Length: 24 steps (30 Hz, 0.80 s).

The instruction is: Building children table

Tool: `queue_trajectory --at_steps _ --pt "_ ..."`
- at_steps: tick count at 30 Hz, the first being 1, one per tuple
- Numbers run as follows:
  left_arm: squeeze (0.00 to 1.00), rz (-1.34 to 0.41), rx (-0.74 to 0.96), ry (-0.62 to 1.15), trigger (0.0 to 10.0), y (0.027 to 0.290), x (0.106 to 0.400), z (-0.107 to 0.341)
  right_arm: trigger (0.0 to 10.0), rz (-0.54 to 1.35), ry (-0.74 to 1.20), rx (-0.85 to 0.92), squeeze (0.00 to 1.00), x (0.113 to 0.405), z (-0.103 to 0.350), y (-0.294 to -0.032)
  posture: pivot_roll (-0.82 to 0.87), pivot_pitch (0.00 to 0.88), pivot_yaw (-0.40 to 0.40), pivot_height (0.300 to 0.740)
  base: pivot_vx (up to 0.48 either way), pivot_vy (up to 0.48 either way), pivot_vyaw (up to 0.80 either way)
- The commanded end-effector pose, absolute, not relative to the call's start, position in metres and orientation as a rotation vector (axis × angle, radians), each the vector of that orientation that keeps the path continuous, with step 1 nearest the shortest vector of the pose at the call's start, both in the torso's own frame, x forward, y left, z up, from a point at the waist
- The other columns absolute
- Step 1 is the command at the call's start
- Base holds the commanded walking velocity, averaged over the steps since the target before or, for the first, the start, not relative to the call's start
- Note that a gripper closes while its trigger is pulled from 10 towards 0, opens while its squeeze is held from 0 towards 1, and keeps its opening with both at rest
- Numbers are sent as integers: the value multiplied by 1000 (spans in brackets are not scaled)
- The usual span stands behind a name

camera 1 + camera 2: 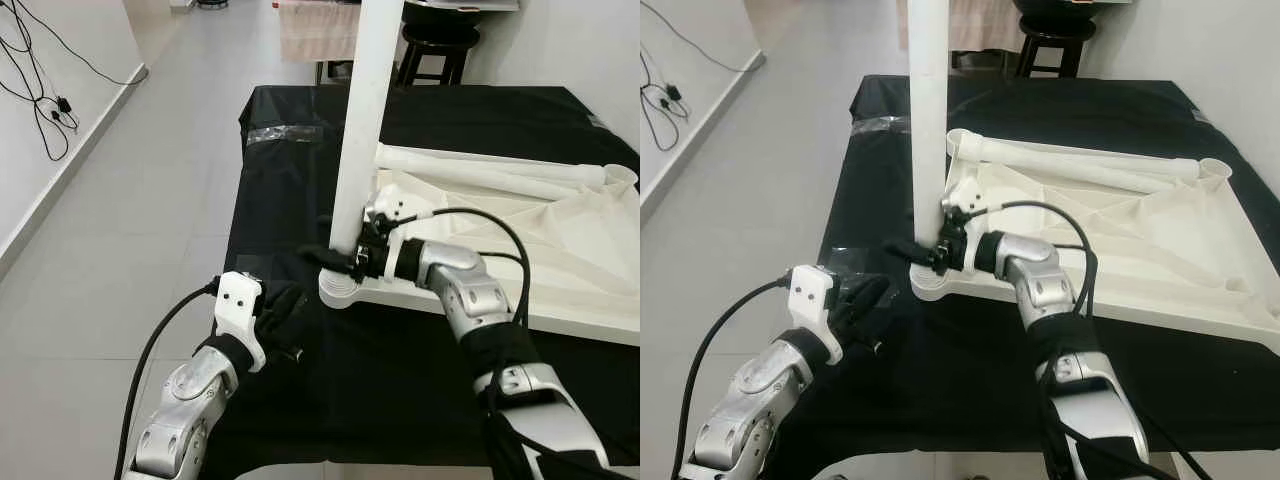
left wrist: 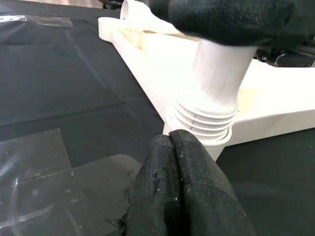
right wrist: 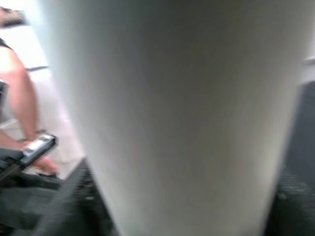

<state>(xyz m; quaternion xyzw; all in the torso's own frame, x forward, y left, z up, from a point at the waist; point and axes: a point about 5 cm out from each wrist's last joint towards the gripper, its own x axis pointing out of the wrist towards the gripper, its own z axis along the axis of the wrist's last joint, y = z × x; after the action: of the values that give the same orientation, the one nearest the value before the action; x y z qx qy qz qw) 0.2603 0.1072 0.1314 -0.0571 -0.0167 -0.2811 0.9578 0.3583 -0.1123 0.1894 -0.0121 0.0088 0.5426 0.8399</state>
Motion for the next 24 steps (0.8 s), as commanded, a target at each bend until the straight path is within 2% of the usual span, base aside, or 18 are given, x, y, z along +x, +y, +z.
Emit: queue_trajectory --at_steps 1,11,13,16,17,18,19,20,21,22,23,24 --pt "0 -569 -112 -17 10000 109 258 127 0 1178 17 1 0 359 189 -112 40 95 -31 740 0 0 0" --pt "0 -577 -112 -14 10000 109 257 127 0 1198 9 -4 0 362 186 -118 40 102 -27 740 0 0 0" --pt "0 -573 -113 -16 10000 109 256 128 0 1077 17 -34 0 361 175 -130 30 109 -29 740 0 0 0" --pt "0 -571 -110 -18 10000 109 255 128 0 1009 34 -34 0 360 170 -134 30 114 -28 740 0 0 0" --pt "0 -568 -104 -20 10000 110 254 129 0 873 71 -48 0 358 160 -137 33 116 -26 740 0 0 0" --pt "0 -568 -104 -20 10000 110 254 129 0 873 71 -48 0 358 160 -137 33 116 -26 740 0 0 0" --pt "0 -567 -102 -21 10000 112 253 129 0 558 110 -58 0 357 146 -142 27 123 -25 740 0 0 0" --pt "0 -566 -100 -22 10000 113 252 129 0 324 133 -72 0 353 137 -148 23 128 -23 740 0 0 0" --pt "0 -566 -100 -22 10000 113 252 129 0 324 133 -72 0 353 137 -148 23 128 -23 740 0 0 0" --pt "0 -569 -107 -20 10000 114 251 130 0 260 160 -32 0 330 125 -136 26 139 -14 740 0 0 0" --pt "0 -569 -107 -20 10000 114 251 130 0 260 160 -32 0 330 125 -136 26 139 -14 740 0 0 0" --pt "0 -574 -104 -17 10000 115 250 129 0 313 136 -35 0 316 124 -121 2 117 3 740 0 0 0"
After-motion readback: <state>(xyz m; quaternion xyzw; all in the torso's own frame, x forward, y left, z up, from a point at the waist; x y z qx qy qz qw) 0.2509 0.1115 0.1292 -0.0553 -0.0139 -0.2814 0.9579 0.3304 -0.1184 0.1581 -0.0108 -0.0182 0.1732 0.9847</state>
